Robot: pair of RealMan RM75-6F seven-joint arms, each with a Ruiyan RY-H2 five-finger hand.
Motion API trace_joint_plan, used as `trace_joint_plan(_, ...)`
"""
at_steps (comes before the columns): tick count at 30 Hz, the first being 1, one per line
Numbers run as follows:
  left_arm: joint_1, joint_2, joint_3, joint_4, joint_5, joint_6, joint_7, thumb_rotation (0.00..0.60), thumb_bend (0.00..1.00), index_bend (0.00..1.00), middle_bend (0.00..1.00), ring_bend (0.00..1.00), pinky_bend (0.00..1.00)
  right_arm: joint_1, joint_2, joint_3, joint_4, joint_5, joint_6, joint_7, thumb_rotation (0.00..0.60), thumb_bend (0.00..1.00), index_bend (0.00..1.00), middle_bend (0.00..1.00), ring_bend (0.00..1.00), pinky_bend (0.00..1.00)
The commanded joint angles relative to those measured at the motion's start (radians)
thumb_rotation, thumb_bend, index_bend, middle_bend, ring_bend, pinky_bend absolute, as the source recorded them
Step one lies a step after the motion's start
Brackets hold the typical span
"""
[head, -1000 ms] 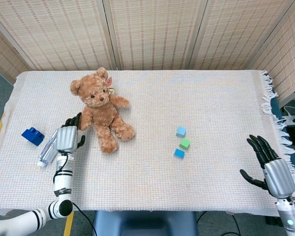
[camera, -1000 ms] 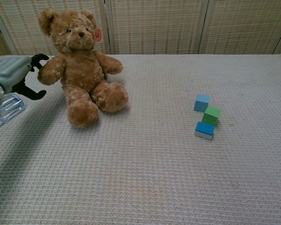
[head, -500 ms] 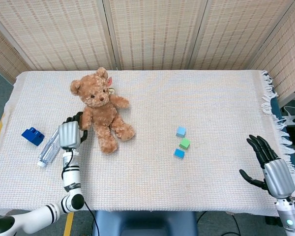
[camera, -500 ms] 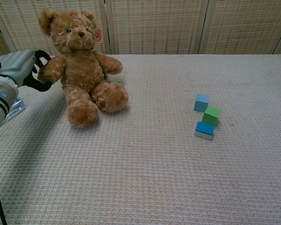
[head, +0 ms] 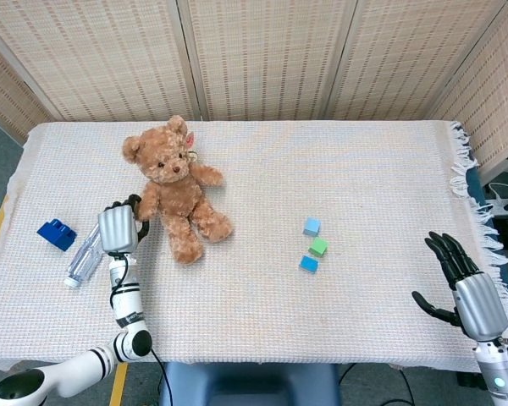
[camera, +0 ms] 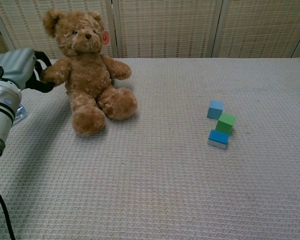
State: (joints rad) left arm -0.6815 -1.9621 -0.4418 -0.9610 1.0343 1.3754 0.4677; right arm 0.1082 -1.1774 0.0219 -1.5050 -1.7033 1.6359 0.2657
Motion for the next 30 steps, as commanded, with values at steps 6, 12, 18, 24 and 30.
trace_joint_plan(6, 0.007, -0.006, 0.019, 0.020, -0.007, -0.039, -0.002, 0.600, 0.37, 0.43, 0.58, 0.47, 0.57, 0.004, -0.002, -0.005, -0.001, -0.002, -0.015, -0.007, 0.600, 0.12, 0.04, 0.03, 0.00, 0.25)
trace_joint_plan(12, 0.017, 0.013, 0.021, -0.018, -0.031, -0.060, 0.033, 0.600, 0.37, 0.44, 0.60, 0.47, 0.57, 0.008, -0.002, -0.004, 0.001, -0.003, -0.019, -0.005, 0.600, 0.12, 0.04, 0.03, 0.00, 0.25)
trace_joint_plan(18, 0.011, -0.013, 0.036, 0.042, 0.041, 0.000, -0.054, 0.600, 0.37, 0.44, 0.59, 0.47, 0.57, 0.009, -0.004, -0.004, 0.003, -0.002, -0.020, -0.005, 0.600, 0.12, 0.04, 0.03, 0.00, 0.25)
trace_joint_plan(24, 0.018, -0.001, 0.039, 0.015, 0.003, -0.061, -0.014, 0.600, 0.37, 0.44, 0.60, 0.47, 0.57, 0.011, -0.003, -0.006, 0.002, -0.004, -0.025, -0.007, 0.600, 0.12, 0.04, 0.03, 0.00, 0.25)
trace_joint_plan(30, 0.023, 0.016, 0.035, -0.024, -0.027, -0.078, 0.038, 0.600, 0.37, 0.45, 0.61, 0.48, 0.57, 0.012, -0.005, -0.004, 0.004, -0.002, -0.025, -0.007, 0.600, 0.12, 0.05, 0.03, 0.00, 0.25)
